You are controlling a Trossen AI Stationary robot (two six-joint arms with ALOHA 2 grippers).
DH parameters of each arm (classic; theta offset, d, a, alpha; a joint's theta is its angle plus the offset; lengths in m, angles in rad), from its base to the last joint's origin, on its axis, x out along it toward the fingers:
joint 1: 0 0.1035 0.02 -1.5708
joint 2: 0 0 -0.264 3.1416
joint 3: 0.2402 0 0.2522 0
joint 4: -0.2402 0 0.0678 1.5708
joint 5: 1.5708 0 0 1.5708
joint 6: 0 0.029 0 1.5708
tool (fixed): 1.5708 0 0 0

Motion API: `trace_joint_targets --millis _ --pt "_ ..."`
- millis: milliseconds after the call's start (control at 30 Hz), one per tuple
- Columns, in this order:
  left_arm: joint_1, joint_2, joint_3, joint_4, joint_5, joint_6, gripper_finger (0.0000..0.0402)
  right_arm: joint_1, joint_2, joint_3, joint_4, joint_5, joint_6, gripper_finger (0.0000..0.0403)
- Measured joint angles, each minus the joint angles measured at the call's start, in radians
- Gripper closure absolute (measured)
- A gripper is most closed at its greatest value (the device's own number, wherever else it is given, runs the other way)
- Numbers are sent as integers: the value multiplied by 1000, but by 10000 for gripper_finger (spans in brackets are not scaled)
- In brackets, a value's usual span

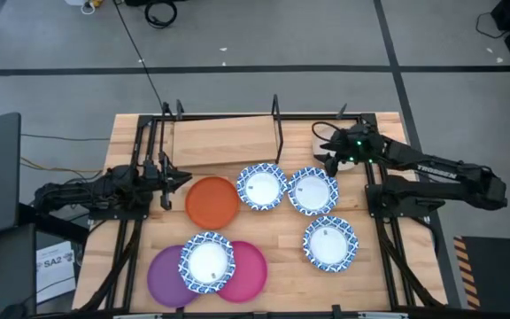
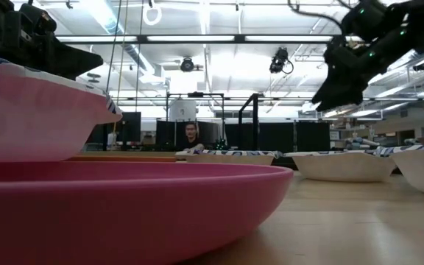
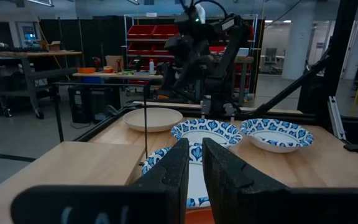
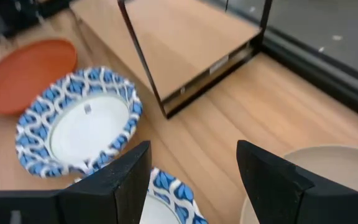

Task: Place and stack plates onto a shelf
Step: Put the white bowl on the shelf

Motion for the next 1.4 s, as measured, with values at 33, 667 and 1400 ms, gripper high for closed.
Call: trace_joint_targets --millis 33,667,1400 --pt "0 0 0 0 0 0 349 -10 18 0 0 -15 -16 160" --pt "0 0 0 0 0 0 349 -116 312 0 130 -242 -211 160" --pt "0 0 0 0 0 0 349 -116 514 0 147 -311 -334 176"
